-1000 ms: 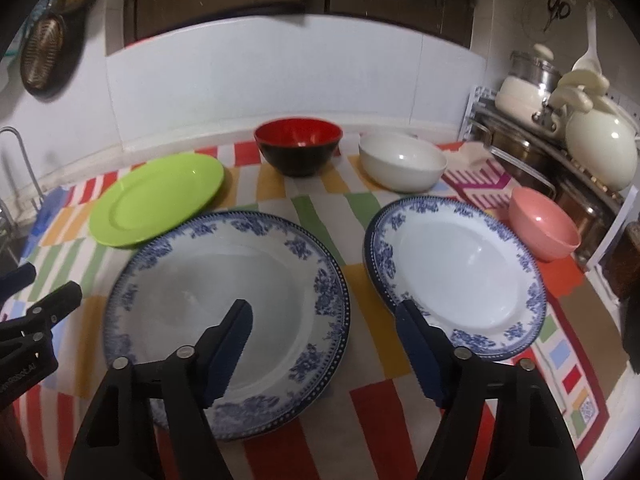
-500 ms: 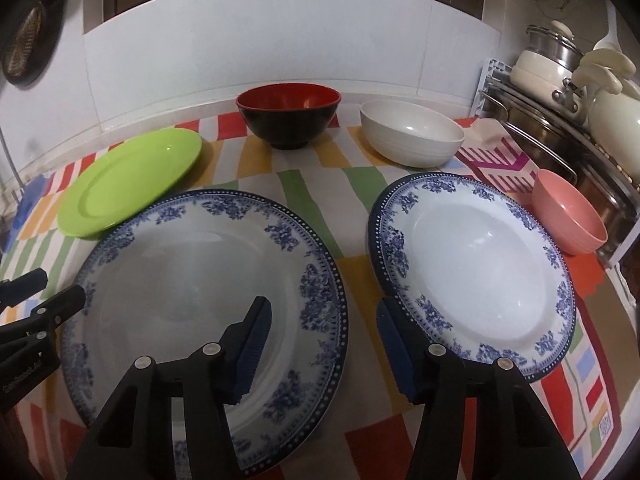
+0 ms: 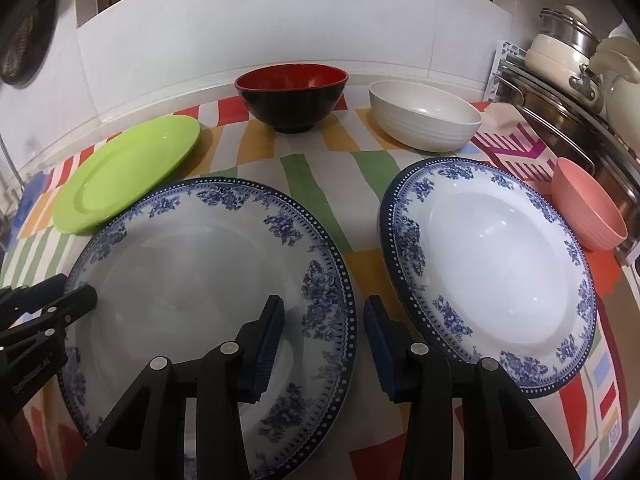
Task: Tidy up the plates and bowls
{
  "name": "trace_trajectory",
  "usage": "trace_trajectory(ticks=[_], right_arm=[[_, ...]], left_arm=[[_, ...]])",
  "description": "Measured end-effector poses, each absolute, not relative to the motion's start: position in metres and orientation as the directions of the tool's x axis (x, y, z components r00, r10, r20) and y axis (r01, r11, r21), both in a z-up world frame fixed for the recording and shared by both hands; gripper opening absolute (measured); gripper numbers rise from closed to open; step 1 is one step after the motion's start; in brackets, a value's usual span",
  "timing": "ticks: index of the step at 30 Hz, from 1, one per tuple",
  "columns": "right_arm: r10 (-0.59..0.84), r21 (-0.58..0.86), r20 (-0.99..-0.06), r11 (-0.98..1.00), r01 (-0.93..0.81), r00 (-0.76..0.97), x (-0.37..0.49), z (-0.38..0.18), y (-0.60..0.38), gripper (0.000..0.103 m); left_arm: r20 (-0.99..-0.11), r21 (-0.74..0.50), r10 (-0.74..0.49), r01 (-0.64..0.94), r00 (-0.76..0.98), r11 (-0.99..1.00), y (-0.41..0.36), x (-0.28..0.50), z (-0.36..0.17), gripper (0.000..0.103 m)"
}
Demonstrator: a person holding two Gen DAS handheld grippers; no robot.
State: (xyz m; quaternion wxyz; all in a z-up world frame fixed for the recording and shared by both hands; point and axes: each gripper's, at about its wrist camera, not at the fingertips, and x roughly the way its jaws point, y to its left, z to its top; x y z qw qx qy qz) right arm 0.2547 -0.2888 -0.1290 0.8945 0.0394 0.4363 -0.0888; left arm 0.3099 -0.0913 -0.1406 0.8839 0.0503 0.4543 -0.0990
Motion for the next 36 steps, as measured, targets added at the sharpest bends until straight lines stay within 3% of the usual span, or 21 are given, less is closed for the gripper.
trace_trajectory(ticks=[2,21,36], right_arm=[[-0.121,-0.009,-0.788,0.983,0.185,0.604,0.255,-0.129,-0.288,0.037],[-0.151,-0.043,-0.810,0.979,0.199,0.567,0.237,-0.117,-0.281,0.035],[-0.068,-0.013,-0.806,0.995,0.097,0.588,0.220,-0.088,-0.218,0.035]], left_arm=[[-0.811,0.001,-0.129,0.223,0.570,0.975,-0.091,0.310,-0.141,0.037],[-0.821,0.003,-0.134,0.239,0.554,0.971,-0.086,0.287,-0.133,0.035],[-0.793,0.026,-0.039,0.097,0.608,0.995,-0.009,0.244,-0.100,0.035]])
